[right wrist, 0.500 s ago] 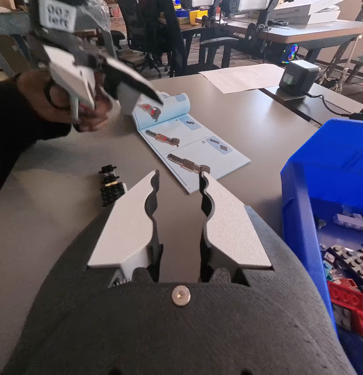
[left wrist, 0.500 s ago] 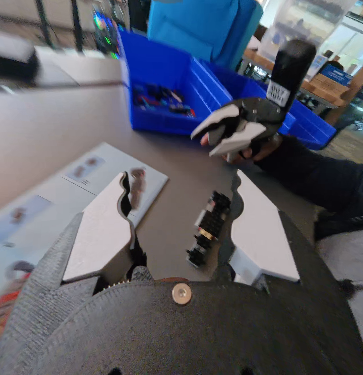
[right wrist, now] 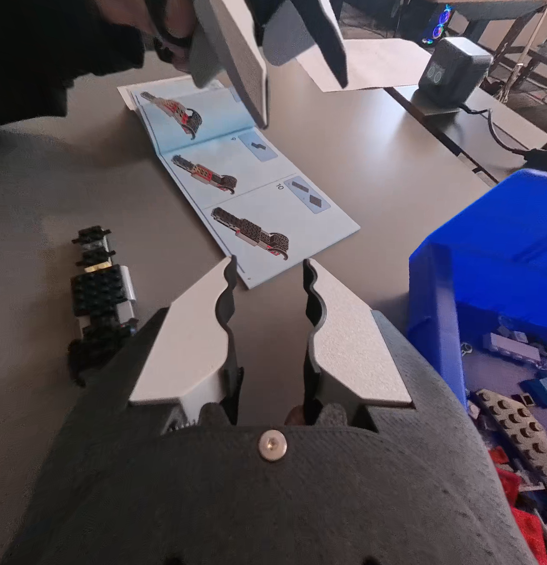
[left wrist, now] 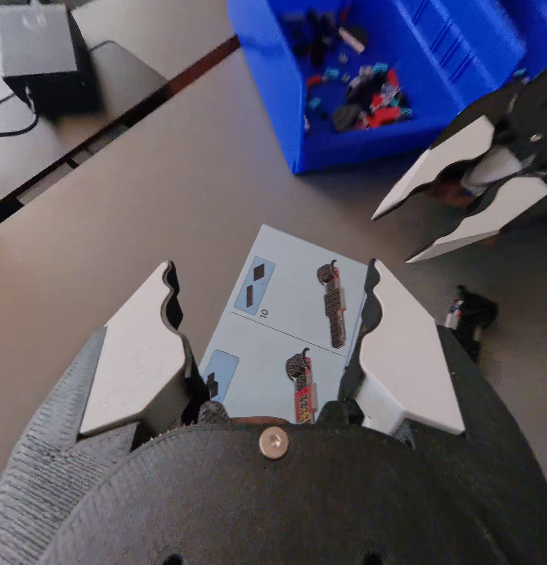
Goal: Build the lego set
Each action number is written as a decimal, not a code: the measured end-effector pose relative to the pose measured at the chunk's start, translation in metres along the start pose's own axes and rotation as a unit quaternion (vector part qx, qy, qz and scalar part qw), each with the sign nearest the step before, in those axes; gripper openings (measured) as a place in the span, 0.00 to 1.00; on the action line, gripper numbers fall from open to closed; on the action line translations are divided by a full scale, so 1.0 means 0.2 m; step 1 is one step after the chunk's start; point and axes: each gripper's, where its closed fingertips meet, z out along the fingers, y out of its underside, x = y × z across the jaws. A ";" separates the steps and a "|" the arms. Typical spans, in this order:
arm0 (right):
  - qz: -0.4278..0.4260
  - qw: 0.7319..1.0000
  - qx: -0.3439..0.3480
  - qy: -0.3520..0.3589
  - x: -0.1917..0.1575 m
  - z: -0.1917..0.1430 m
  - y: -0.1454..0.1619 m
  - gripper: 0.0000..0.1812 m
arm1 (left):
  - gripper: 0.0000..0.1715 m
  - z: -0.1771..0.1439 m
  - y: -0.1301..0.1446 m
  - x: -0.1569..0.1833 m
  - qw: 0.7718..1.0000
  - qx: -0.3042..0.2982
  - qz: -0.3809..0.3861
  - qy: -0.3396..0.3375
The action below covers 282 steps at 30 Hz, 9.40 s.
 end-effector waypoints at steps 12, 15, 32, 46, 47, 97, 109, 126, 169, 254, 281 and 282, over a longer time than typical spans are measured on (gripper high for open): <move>-0.003 0.998 -0.038 -0.042 -0.01 0.08 0.03 0.25 | 0.68 0.14 0.14 -0.05 0.991 -0.127 0.041 0.035; -0.024 0.998 -0.053 -0.038 -0.01 0.10 0.05 0.25 | 0.67 0.17 0.18 -0.01 0.984 -0.147 0.063 0.072; -0.043 0.996 -0.071 -0.027 -0.02 0.11 0.08 0.27 | 0.65 0.28 0.28 0.15 0.970 -0.182 0.115 0.115; -0.056 0.995 -0.079 -0.017 -0.02 0.11 0.09 0.28 | 0.62 0.23 0.25 0.17 0.971 -0.164 0.118 0.128; -0.055 0.995 -0.080 -0.016 -0.02 0.11 0.10 0.28 | 0.62 0.22 0.24 0.17 0.971 -0.163 0.118 0.129; 0.054 0.991 -0.072 -0.098 -0.14 0.17 0.02 0.31 | 0.56 0.08 0.09 0.14 0.999 -0.041 0.036 0.005; 0.157 0.964 -0.018 -0.215 -0.20 0.09 -0.06 0.29 | 0.60 0.10 0.26 0.32 0.990 -0.075 0.122 0.006; 0.236 0.943 0.007 -0.233 -0.14 0.09 -0.09 0.28 | 0.60 0.13 0.31 0.34 0.991 -0.072 0.108 0.028; 0.225 0.958 0.019 -0.175 -0.05 0.07 -0.07 0.28 | 0.60 0.24 0.37 0.34 0.986 -0.092 0.138 0.014; 0.087 0.996 -0.031 0.010 0.04 0.14 -0.01 0.27 | 0.00 -0.56 0.34 -0.01 0.929 0.255 -0.255 -0.081; 0.081 0.993 -0.081 0.025 0.05 0.19 0.05 0.27 | 0.23 -0.79 0.79 -0.05 0.947 0.196 -0.229 -0.109; 0.081 0.993 -0.082 0.025 0.05 0.19 0.05 0.27 | 0.24 -0.73 0.75 0.00 0.956 0.185 -0.205 -0.099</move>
